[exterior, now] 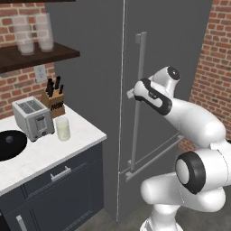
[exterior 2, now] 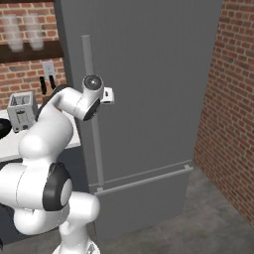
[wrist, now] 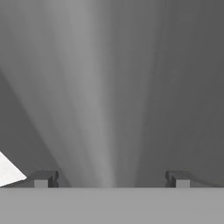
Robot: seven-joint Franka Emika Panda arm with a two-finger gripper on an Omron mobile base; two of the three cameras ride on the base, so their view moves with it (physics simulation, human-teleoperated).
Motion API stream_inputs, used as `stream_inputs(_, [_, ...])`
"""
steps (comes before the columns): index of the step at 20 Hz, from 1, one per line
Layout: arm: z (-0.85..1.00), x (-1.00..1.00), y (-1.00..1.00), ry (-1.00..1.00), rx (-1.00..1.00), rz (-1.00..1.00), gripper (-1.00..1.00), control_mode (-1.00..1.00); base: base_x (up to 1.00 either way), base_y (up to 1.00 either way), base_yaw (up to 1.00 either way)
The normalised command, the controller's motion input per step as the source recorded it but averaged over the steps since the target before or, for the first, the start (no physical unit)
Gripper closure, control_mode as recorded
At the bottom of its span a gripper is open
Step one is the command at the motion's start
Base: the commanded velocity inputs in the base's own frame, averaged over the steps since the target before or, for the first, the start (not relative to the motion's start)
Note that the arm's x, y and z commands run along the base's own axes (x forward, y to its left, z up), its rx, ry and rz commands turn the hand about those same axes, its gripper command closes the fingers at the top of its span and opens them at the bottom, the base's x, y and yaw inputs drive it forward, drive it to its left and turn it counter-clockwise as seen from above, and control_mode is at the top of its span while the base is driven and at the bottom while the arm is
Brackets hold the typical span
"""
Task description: Grab a lemon wedge from the fridge and one ice cube from the ice bowl, and put them in the glass of lemonade.
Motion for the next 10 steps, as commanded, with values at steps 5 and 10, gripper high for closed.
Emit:
stream_inputs(5, [0.00, 0.09, 0.04, 0.00, 0.00, 0.00, 1.00, -1.00, 0.00, 0.00, 0.00])
stream_inputs(10, [0.00, 0.00, 0.00, 0.00, 0.00, 0.00, 1.00, -1.00, 0.00, 0.00, 0.00])
